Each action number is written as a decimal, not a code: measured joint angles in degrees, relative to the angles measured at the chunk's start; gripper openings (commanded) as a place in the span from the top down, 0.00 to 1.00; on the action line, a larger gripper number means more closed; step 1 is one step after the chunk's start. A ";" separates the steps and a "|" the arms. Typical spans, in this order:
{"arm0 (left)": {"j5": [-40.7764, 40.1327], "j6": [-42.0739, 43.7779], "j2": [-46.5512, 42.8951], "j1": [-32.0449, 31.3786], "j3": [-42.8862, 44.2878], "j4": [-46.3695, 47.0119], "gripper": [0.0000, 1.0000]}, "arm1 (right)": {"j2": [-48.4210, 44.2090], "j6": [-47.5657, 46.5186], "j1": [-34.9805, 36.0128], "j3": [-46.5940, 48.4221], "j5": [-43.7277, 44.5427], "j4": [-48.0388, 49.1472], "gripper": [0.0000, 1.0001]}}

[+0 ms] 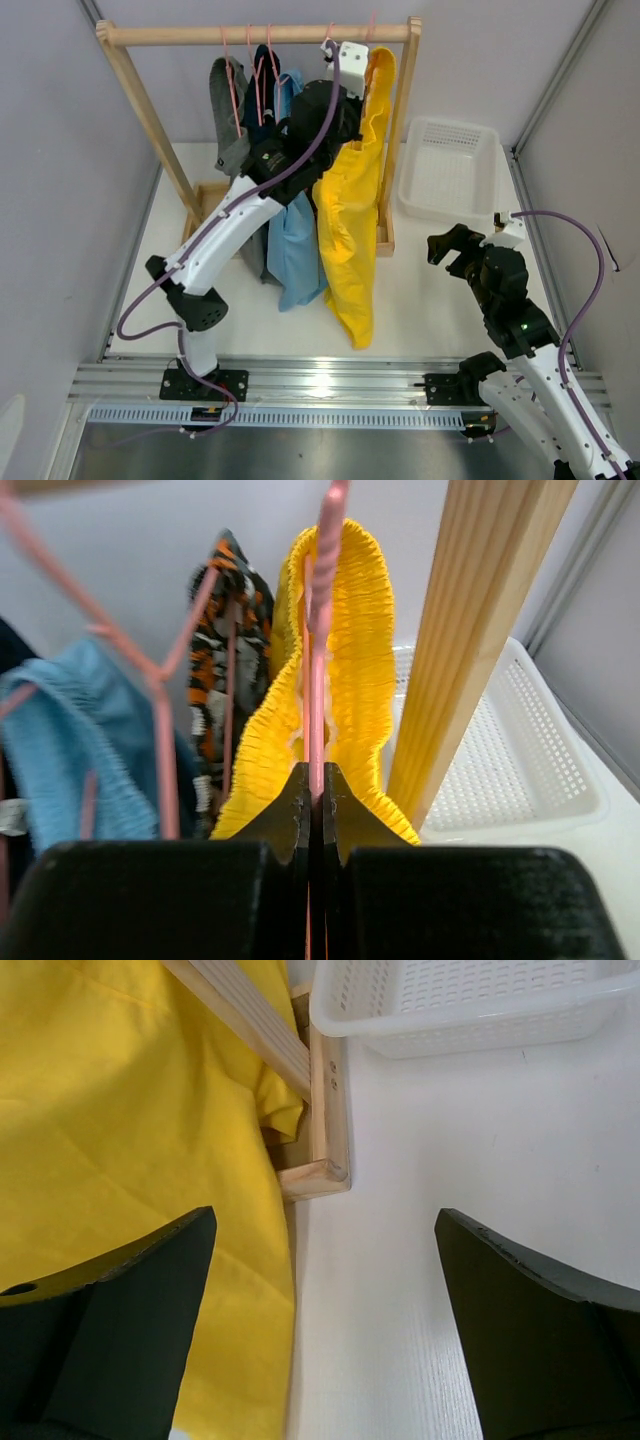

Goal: Remove the shorts from the hanger

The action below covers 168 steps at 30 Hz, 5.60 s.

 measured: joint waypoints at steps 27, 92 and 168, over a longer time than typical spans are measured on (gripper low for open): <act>28.04 -6.86 -48.89 -3.91 -28.15 -23.80 1.00 | 1.40 -8.83 0.22 11.06 -35.36 17.57 0.01; 19.54 -10.54 -58.88 -3.91 -47.52 -0.02 1.00 | 7.21 -6.54 19.02 1.55 -29.59 28.50 1.00; 0.92 -2.12 7.61 4.59 7.45 2.82 1.00 | -7.45 0.72 -7.76 4.74 -4.59 -0.72 0.01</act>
